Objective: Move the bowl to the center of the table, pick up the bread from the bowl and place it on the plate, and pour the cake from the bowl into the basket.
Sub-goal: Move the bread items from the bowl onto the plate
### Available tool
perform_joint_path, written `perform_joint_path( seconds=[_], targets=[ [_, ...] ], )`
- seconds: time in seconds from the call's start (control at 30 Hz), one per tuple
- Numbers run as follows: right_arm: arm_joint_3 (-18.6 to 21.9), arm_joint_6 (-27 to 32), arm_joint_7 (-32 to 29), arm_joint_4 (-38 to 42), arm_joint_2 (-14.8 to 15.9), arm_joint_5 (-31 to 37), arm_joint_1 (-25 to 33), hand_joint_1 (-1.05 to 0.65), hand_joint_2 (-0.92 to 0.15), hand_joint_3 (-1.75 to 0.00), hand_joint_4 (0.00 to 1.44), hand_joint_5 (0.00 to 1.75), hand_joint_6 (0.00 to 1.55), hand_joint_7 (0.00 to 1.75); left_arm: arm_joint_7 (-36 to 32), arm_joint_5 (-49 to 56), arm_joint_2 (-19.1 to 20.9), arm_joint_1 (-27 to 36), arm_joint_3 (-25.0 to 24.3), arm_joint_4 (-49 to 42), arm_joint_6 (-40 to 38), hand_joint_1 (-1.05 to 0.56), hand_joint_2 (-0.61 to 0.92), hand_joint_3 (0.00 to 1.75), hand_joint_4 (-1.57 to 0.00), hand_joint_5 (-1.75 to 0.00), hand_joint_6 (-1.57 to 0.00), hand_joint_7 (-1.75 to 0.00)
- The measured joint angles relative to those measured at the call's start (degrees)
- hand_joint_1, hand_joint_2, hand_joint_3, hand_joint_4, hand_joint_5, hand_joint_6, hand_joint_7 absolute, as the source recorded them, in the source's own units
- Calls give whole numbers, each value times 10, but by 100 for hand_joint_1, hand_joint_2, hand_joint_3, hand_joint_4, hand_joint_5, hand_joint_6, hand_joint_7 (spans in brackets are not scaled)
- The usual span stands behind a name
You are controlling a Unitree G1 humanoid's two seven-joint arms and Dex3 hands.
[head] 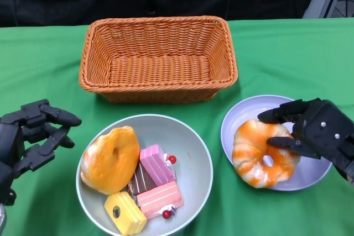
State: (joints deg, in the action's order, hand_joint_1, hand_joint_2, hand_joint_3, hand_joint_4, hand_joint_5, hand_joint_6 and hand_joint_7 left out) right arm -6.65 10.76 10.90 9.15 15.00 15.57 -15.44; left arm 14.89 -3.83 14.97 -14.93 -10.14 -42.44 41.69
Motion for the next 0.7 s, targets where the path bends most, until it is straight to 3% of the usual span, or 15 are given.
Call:
perform_joint_path(
  seconds=[0.07, 0.1, 0.17, 0.27, 0.47, 0.7],
  targets=[
    [-3, 0, -7, -1, 0, 8, 0, -11, -92, -13, 61, 99, 93, 11, 0, 0, 0, 0, 0, 0, 0, -8, 86, 45, -83, -122, -85, -93],
    [-4, 3, -8, -3, 0, 13, 0, -12, -92, -12, 62, 85, 89, 7, 0, 0, 0, 0, 0, 0, 0, -8, 86, 45, -83, -122, -85, -93],
    [-13, 15, -10, -18, 5, 37, 1, -15, -92, -10, 61, 40, 73, 2, 0, 0, 0, 0, 0, 0, 0, -9, 86, 45, -82, -121, -85, -93],
    [-28, 24, -10, -41, 17, 70, 2, -17, -92, -7, 52, 17, 54, 0, 0, 0, 0, 0, 0, -1, 0, -11, 85, 45, -83, -121, -85, -93],
    [-53, 33, -4, -70, 36, 112, 11, -21, -92, -7, 37, 5, 31, 0, 0, 0, 0, 0, 0, -2, 0, -10, 86, 45, -84, -123, -85, -93],
    [-75, 68, 36, -96, 54, 142, 14, -23, -92, -5, 23, 0, 26, 0, 0, 0, 0, 0, 0, -4, 0, -11, 85, 45, -84, -124, -85, -94]
  ],
)
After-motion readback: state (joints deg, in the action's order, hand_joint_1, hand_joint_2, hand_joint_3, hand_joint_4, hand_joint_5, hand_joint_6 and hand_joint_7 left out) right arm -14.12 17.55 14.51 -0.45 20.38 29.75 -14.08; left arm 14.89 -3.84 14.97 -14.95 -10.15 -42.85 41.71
